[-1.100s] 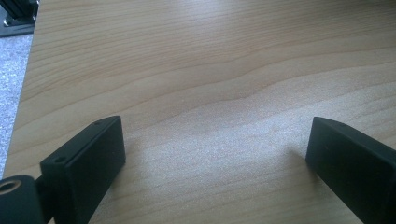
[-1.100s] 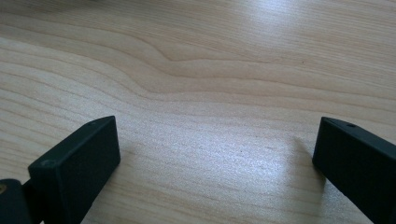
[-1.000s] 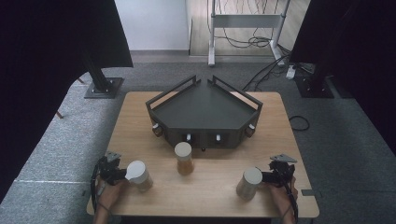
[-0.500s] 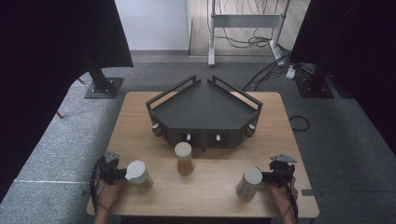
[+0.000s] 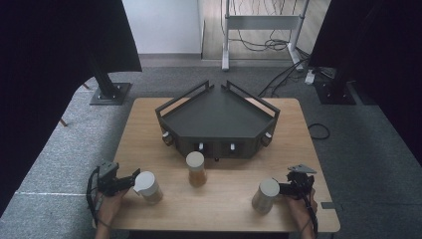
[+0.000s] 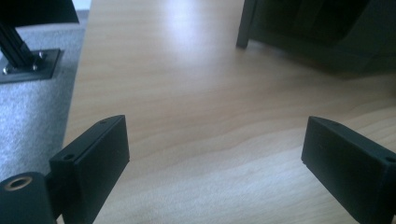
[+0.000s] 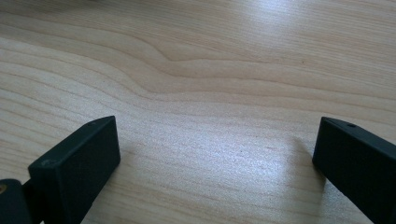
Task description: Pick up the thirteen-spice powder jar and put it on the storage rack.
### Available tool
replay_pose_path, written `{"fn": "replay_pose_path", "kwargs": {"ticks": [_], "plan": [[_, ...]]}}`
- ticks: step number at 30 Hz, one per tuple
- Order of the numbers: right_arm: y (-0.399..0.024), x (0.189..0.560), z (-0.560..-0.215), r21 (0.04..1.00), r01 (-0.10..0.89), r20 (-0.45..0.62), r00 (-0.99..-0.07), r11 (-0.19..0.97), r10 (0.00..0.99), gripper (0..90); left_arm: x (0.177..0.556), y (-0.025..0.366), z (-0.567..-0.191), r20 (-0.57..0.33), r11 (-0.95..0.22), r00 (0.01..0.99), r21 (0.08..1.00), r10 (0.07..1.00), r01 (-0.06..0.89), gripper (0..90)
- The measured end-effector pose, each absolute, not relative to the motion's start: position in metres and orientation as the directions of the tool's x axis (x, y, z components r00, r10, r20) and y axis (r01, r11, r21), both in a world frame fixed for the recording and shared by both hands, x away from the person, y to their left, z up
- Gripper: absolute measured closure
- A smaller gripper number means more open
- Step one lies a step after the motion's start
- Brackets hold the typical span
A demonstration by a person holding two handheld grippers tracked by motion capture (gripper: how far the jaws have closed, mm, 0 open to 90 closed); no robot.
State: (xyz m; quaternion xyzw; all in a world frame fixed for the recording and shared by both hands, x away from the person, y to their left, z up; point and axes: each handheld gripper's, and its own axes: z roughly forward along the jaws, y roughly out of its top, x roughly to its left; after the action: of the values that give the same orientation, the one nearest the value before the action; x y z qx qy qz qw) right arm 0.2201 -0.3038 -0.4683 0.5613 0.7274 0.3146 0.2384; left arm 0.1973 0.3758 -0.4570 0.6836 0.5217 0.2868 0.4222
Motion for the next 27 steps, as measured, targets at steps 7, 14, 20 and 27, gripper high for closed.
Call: {"fn": "replay_pose_path", "kwargs": {"ticks": [7, 14, 20, 27], "plan": [[-0.304, 0.22, -0.468, 0.725, 0.667, 0.006, -0.256, 0.172, 0.967, 0.1, 0.181, 0.382, -0.446, -0.068, -0.056, 0.295, 0.918, 0.953, 0.393, 7.6], [-0.304, 0.22, -0.468, 0.725, 0.667, 0.007, -0.256, 0.172, 0.967, 0.1, 0.169, 0.384, -0.433, -0.064, -0.049, 0.315, 0.94, 0.947, 0.337, 7.6], [-0.304, 0.22, -0.468, 0.725, 0.667, 0.007, -0.256, 0.172, 0.967, 0.1, 0.161, 0.381, -0.425, -0.06, -0.051, 0.341, 0.951, 0.938, 0.306, 7.7], [-0.304, 0.22, -0.468, 0.725, 0.667, 0.007, -0.257, 0.172, 0.967, 0.1, 0.153, 0.377, -0.418, -0.054, -0.052, 0.374, 0.962, 0.926, 0.268, 7.8]]}}
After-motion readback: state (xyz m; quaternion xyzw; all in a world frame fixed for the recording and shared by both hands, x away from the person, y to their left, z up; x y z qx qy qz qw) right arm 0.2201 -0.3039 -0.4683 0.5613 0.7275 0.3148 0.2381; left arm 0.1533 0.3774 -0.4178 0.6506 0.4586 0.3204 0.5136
